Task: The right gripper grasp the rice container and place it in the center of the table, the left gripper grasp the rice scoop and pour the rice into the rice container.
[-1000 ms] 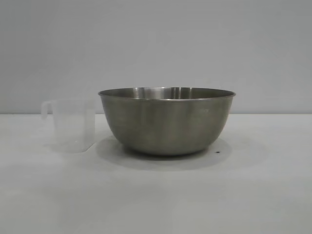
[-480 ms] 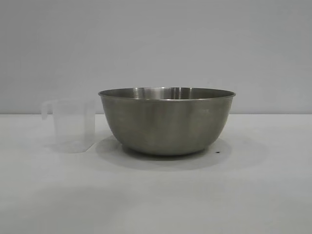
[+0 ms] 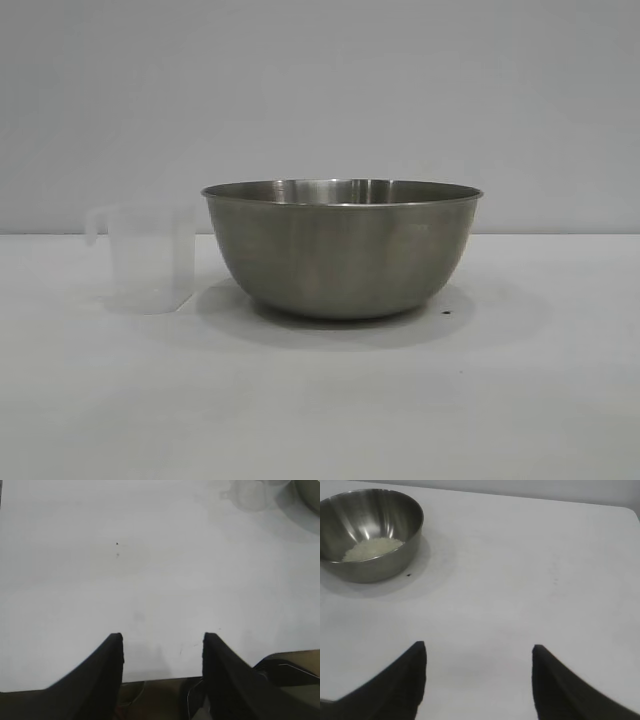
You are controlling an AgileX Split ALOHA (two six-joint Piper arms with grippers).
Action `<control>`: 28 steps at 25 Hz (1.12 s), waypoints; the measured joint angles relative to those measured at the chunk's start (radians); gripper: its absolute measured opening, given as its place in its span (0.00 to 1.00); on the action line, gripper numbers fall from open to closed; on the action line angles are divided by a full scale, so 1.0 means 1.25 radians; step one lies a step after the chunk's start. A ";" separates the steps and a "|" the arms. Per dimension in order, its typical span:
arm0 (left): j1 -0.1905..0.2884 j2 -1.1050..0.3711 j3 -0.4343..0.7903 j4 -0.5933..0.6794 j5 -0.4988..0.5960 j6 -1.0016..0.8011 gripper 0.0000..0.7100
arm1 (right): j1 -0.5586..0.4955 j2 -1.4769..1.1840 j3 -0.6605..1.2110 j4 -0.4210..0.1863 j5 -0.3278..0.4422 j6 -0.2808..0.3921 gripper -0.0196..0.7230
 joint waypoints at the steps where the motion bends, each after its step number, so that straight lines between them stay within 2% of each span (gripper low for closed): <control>1: 0.000 -0.021 0.012 0.000 0.002 -0.006 0.44 | 0.000 0.000 0.000 0.000 0.000 0.000 0.57; 7: 0.000 -0.150 0.080 0.000 0.009 -0.014 0.44 | 0.000 0.000 0.000 0.000 0.000 0.000 0.57; 13: 0.000 -0.230 0.138 0.000 -0.041 -0.014 0.44 | 0.000 0.000 0.000 0.000 0.000 0.000 0.57; 19: 0.000 -0.252 0.184 -0.003 -0.063 -0.015 0.44 | 0.000 0.000 0.000 0.000 0.000 0.000 0.57; 25: 0.000 -0.254 0.229 -0.003 -0.132 -0.016 0.44 | 0.000 0.000 0.000 0.000 0.000 0.000 0.57; 28: 0.000 -0.254 0.244 -0.003 -0.133 -0.016 0.44 | 0.000 0.000 0.000 0.000 0.000 0.000 0.57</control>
